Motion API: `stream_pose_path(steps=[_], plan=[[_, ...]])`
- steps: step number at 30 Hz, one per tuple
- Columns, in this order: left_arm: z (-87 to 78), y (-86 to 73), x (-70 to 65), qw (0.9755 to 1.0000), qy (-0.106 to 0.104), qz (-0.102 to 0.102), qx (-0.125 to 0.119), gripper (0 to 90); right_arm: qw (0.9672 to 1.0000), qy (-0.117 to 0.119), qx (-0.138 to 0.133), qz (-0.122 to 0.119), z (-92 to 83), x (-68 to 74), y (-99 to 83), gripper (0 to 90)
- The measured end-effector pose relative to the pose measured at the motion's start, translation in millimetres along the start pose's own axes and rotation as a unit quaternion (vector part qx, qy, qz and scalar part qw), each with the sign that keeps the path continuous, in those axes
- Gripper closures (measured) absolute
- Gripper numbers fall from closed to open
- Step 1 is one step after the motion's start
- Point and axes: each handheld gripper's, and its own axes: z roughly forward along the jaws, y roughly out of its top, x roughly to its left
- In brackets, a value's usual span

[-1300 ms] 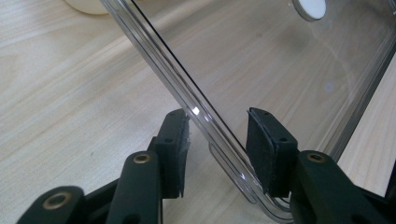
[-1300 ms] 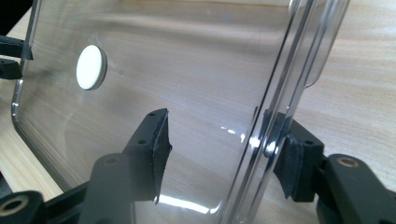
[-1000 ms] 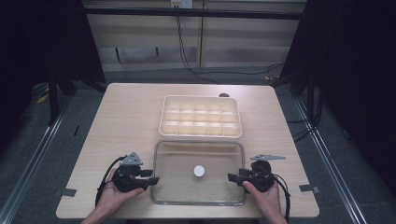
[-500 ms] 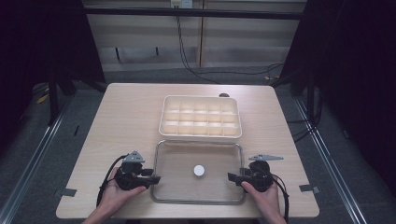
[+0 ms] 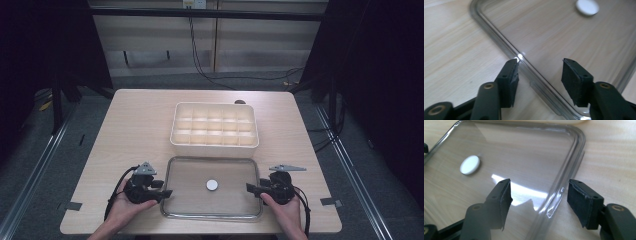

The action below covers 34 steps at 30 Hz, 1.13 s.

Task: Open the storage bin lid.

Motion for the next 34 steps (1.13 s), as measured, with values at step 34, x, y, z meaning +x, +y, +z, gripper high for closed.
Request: stream_pose_path(steps=[34], plan=[[-65.1,-12.9,20.8,0.9856,0.075,-0.033,-0.148,27.3,0.9834,0.007,-0.179,-0.026,-80.8,-25.8,9.1,22.7]])
